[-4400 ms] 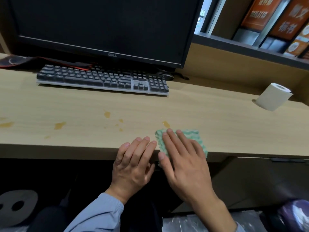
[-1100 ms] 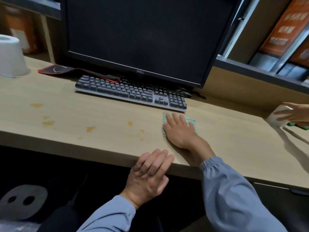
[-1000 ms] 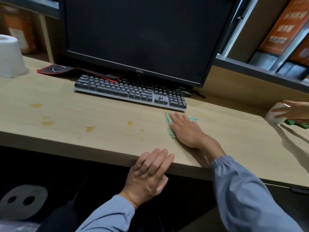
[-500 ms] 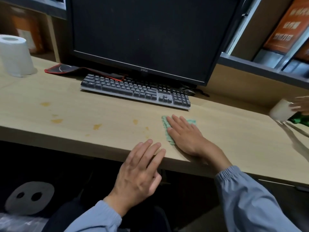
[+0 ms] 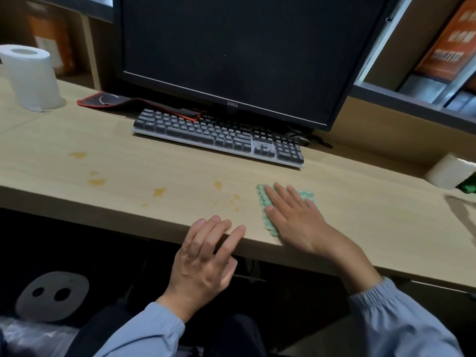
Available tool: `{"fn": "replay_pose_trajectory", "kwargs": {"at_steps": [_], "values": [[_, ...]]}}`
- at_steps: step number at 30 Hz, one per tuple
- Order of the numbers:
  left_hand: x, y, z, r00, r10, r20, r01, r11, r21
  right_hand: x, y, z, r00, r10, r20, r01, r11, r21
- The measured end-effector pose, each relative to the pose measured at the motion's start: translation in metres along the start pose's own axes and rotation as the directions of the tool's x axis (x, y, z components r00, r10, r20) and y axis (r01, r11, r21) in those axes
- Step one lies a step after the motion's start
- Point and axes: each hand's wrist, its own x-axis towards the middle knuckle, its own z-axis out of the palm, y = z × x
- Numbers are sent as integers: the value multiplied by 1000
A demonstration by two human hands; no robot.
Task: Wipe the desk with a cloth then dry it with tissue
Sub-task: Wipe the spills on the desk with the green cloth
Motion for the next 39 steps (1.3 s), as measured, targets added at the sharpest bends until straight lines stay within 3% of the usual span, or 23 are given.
{"fn": "replay_pose_trajectory", "kwargs": {"at_steps": [7, 17, 28, 39], "values": [[2, 4, 7, 999, -13, -50, 12, 1000, -10, 59, 1, -17, 988, 151, -28, -150, 988, 34], [1, 0, 9, 997, -5, -72, 4, 1000, -21, -11, -28, 4, 1000, -15, 11, 16, 1000, -24], [1, -1, 1, 999, 15, -29, -16, 999, -38, 69, -21, -16, 992, 109, -57, -105, 993, 60], [1, -1, 3, 1000, 6, -26, -7, 999, -36, -54, -43, 13, 998, 21, -61, -20, 1000, 14]]}}
